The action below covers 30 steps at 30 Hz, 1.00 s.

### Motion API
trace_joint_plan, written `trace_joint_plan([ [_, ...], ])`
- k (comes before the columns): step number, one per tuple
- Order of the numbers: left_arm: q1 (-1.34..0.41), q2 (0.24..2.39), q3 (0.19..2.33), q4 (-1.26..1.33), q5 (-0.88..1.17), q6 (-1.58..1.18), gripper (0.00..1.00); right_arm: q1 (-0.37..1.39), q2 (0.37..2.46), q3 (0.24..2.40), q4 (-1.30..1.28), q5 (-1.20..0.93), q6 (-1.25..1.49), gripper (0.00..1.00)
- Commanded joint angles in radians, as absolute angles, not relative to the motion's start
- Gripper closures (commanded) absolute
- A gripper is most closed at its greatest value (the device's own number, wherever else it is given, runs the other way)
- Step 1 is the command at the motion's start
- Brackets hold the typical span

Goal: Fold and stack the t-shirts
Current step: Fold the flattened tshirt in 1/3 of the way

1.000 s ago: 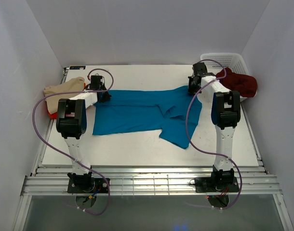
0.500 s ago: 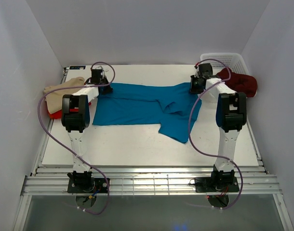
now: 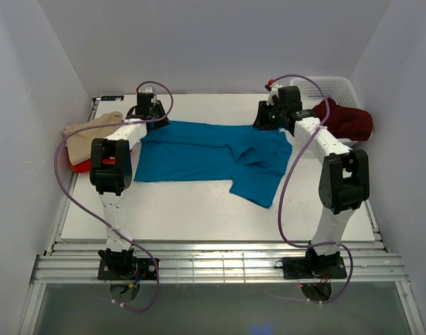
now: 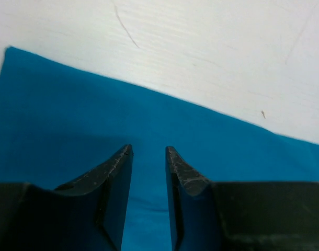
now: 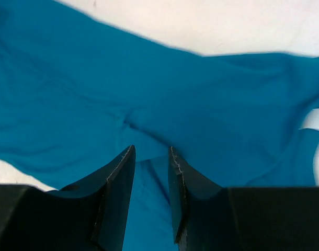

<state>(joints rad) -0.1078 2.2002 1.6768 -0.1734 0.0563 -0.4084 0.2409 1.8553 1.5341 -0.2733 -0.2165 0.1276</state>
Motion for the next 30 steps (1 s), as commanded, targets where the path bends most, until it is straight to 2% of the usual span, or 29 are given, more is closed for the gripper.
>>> trace_joint_plan([
  [1, -0.156, 2.022, 1.622, -0.153, 0.037, -0.422, 0.58, 0.267, 1.916, 1.503, -0.281, -0.307, 0.152, 0.63],
  [12, -0.179, 1.864, 1.410, -0.117, 0.044, -0.457, 0.58, 0.311, 2.005, 1.516, -0.281, -0.333, 0.176, 0.62],
  [30, -0.179, 1.818, 1.341, -0.115, 0.046, -0.462, 0.53, 0.365, 2.069, 1.519, -0.319, -0.313, 0.175, 0.59],
])
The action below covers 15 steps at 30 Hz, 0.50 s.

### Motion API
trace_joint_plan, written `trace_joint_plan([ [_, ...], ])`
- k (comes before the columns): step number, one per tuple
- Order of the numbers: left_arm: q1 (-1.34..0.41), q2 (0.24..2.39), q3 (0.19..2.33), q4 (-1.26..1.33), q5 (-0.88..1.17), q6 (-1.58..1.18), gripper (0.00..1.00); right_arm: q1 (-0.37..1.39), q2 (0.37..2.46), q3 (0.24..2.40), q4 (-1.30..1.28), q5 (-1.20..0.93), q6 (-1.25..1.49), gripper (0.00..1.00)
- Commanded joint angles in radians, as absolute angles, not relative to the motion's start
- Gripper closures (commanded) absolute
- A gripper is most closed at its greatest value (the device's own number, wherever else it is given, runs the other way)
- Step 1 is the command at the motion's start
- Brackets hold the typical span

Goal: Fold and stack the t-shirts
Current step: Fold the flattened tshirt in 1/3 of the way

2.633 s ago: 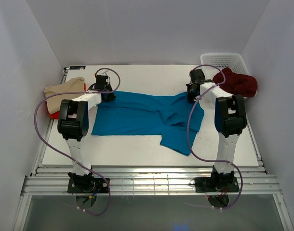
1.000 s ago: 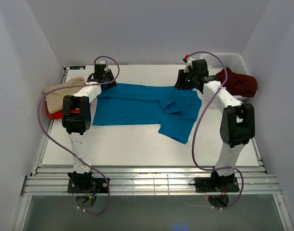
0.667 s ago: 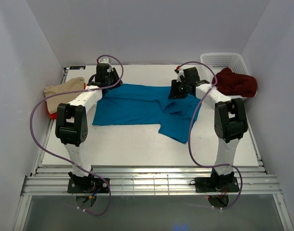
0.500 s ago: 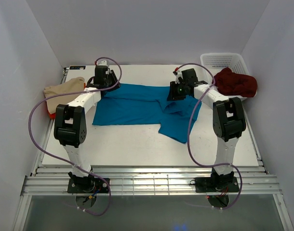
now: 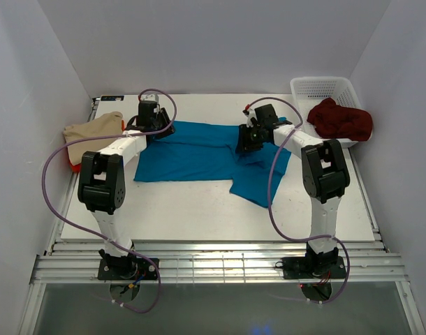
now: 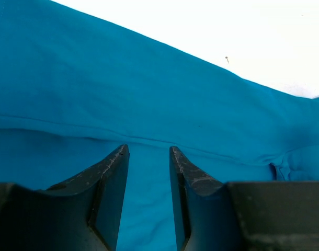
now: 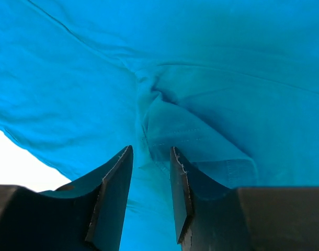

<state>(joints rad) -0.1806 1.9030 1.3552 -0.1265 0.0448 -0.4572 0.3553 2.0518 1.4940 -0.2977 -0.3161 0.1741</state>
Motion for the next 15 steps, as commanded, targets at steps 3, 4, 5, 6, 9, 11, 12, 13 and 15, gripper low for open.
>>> trace_joint_plan([
  [3, -0.179, 1.812, 1.333, -0.114, 0.041, -0.460, 0.53, 0.379, 2.069, 1.522, -0.345, -0.278, 0.163, 0.52],
  [4, -0.179, 1.810, 1.332, -0.114, 0.038, -0.460, 0.52, 0.382, 2.066, 1.519, -0.348, -0.262, 0.161, 0.51],
  [5, -0.181, 1.809, 1.330, -0.110, 0.035, -0.460, 0.52, 0.388, 2.054, 1.511, -0.348, -0.235, 0.160, 0.50],
  [6, -0.179, 1.807, 1.327, -0.110, 0.035, -0.459, 0.52, 0.390, 2.049, 1.500, -0.351, -0.223, 0.161, 0.50],
  [9, -0.179, 1.804, 1.316, -0.106, 0.035, -0.459, 0.52, 0.391, 2.031, 1.485, -0.348, -0.192, 0.167, 0.50],
  [11, -0.181, 1.796, 1.310, -0.098, 0.035, -0.462, 0.52, 0.393, 2.023, 1.468, -0.334, -0.189, 0.172, 0.50],
  [12, -0.179, 1.795, 1.309, -0.097, 0.037, -0.463, 0.52, 0.393, 2.022, 1.465, -0.328, -0.190, 0.172, 0.51],
  [13, -0.179, 1.795, 1.307, -0.097, 0.037, -0.462, 0.52, 0.393, 2.025, 1.473, -0.328, -0.192, 0.172, 0.55],
  [15, -0.179, 1.790, 1.305, -0.097, 0.037, -0.462, 0.52, 0.396, 2.043, 1.485, -0.328, -0.207, 0.173, 0.63],
])
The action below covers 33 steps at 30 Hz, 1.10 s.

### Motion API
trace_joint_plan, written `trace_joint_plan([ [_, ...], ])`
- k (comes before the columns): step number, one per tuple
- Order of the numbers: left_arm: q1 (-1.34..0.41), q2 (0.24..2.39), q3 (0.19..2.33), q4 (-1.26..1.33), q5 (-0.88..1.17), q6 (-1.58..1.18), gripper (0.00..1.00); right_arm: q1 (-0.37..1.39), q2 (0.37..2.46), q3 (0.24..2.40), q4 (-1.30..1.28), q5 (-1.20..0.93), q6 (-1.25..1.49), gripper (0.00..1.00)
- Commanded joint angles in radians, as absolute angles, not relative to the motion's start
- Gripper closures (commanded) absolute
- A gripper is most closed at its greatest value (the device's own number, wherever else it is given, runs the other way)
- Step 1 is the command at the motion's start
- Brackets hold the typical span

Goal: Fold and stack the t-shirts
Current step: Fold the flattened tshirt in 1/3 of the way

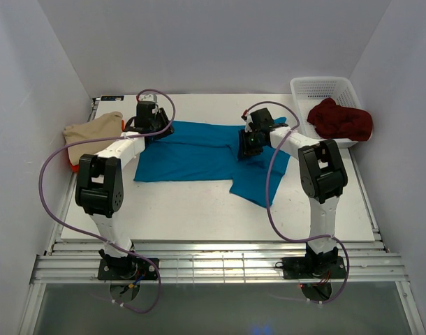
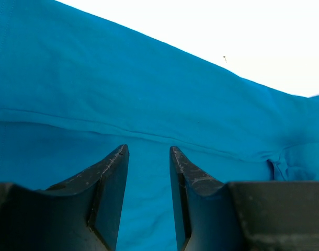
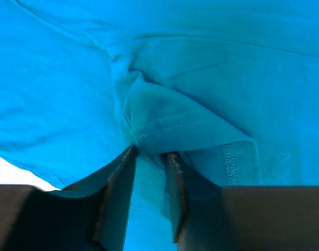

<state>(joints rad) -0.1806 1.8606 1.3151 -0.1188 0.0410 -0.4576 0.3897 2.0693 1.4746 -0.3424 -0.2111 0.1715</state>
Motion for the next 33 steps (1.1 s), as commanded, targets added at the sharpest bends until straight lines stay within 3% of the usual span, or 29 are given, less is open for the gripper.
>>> trace_joint_plan([
  [1, -0.179, 1.787, 1.302, -0.097, 0.034, -0.460, 0.52, 0.393, 2.049, 1.499, -0.333, -0.215, 0.175, 0.65],
  [4, -0.181, 1.776, 1.293, -0.097, 0.028, -0.456, 0.52, 0.399, 2.066, 1.509, -0.327, -0.222, 0.178, 0.78],
  [6, -0.181, 1.770, 1.289, -0.097, 0.029, -0.453, 0.52, 0.405, 2.063, 1.509, -0.324, -0.227, 0.178, 0.80],
  [13, -0.181, 1.775, 1.278, -0.089, 0.058, -0.462, 0.52, 0.422, 2.059, 1.545, -0.351, -0.219, 0.160, 0.67],
  [26, -0.179, 1.769, 1.269, -0.087, 0.075, -0.462, 0.52, 0.434, 2.082, 1.591, -0.377, -0.203, 0.150, 0.64],
  [30, -0.181, 1.766, 1.262, -0.086, 0.077, -0.462, 0.52, 0.440, 2.076, 1.586, -0.376, -0.209, 0.144, 0.89],
  [33, -0.179, 1.766, 1.259, -0.084, 0.081, -0.465, 0.52, 0.452, 2.060, 1.572, -0.373, -0.215, 0.140, 0.92],
])
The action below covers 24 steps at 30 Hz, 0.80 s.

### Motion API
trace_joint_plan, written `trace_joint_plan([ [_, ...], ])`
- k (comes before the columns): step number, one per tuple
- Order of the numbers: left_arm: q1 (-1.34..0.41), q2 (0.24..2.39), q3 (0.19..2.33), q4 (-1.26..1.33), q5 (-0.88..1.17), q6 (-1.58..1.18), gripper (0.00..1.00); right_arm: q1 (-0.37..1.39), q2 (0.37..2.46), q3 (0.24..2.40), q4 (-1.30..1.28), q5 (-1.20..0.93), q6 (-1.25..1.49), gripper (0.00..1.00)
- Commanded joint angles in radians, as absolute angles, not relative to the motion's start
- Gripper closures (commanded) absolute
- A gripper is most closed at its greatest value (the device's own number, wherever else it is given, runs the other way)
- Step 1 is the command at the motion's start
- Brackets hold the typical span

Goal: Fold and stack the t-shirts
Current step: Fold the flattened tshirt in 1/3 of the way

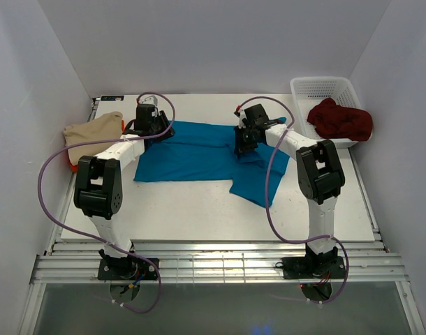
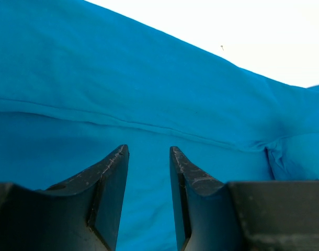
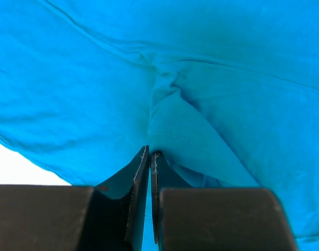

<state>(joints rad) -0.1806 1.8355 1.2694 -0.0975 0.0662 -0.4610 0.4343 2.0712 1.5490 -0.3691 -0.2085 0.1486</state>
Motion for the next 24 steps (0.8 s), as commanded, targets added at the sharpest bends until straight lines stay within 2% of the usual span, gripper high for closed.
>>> trace_joint_plan([
  [1, -0.179, 1.767, 1.259, -0.083, 0.083, -0.466, 0.52, 0.457, 2.059, 1.569, -0.374, -0.222, 0.138, 0.92],
  [12, -0.179, 1.772, 1.243, -0.075, 0.098, -0.472, 0.52, 0.532, 2.059, 1.493, -0.382, -0.252, 0.130, 0.91],
  [17, -0.181, 1.770, 1.236, -0.069, 0.104, -0.471, 0.52, 0.566, 2.056, 1.485, -0.403, -0.233, 0.115, 0.84],
  [20, -0.179, 1.772, 1.235, -0.064, 0.109, -0.472, 0.53, 0.580, 2.048, 1.500, -0.429, -0.212, 0.107, 0.60],
  [21, -0.179, 1.773, 1.235, -0.063, 0.115, -0.476, 0.52, 0.584, 2.046, 1.509, -0.442, -0.203, 0.104, 0.37],
  [23, -0.181, 1.778, 1.235, -0.061, 0.115, -0.476, 0.53, 0.594, 2.034, 1.525, -0.474, -0.180, 0.092, 0.15],
  [24, -0.179, 1.782, 1.235, -0.061, 0.112, -0.476, 0.52, 0.598, 2.016, 1.529, -0.483, -0.164, 0.089, 0.13],
])
